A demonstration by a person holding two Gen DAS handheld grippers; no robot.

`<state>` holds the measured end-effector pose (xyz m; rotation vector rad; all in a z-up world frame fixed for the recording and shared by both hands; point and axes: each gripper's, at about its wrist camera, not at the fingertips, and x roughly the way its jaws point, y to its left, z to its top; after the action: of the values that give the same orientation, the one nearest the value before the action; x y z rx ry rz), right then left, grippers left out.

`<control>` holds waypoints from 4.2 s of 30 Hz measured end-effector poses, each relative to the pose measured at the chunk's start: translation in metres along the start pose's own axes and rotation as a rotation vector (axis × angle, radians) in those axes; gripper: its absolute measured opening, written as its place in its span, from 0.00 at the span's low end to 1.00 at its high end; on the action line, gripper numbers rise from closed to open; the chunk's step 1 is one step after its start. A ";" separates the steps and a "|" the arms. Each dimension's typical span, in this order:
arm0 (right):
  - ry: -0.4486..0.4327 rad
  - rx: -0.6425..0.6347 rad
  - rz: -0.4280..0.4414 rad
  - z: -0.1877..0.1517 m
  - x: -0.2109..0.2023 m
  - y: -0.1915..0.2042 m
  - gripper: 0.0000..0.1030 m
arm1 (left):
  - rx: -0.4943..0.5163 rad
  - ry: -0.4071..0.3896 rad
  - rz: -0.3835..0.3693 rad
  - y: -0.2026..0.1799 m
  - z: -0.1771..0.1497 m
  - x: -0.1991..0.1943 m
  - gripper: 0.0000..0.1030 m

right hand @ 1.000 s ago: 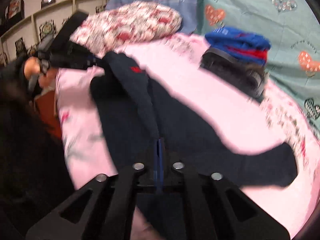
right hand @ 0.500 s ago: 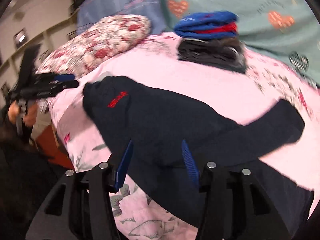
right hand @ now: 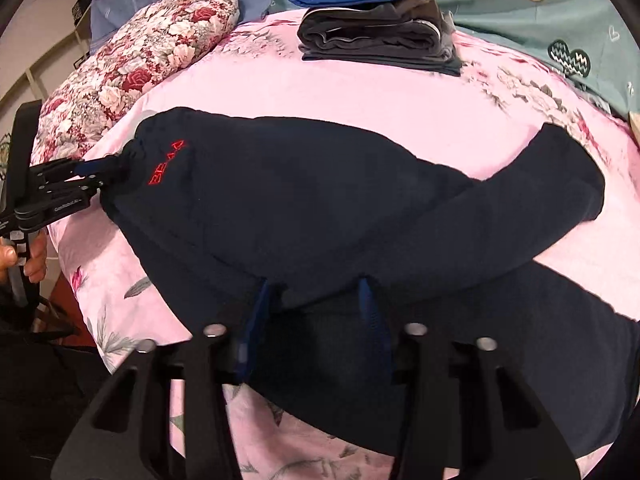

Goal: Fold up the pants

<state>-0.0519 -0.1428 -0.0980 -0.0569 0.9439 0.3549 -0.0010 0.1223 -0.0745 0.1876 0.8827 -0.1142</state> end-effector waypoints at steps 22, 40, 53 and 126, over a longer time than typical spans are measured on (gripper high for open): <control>-0.053 0.108 0.153 -0.007 -0.044 0.002 0.52 | 0.026 -0.007 0.009 0.006 -0.016 -0.016 0.21; 0.082 0.331 0.183 0.013 0.001 -0.021 0.11 | 0.142 -0.006 -0.100 -0.077 0.003 -0.006 0.20; 0.109 0.181 0.169 -0.026 -0.015 0.009 0.14 | 0.083 0.035 -0.051 -0.027 -0.007 -0.010 0.16; -0.350 0.781 -0.150 -0.154 -0.160 -0.248 0.04 | 0.651 -0.061 -0.497 -0.308 0.004 -0.046 0.40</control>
<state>-0.1777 -0.4503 -0.0870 0.6268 0.6723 -0.1569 -0.0814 -0.1781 -0.0719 0.5650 0.7920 -0.8706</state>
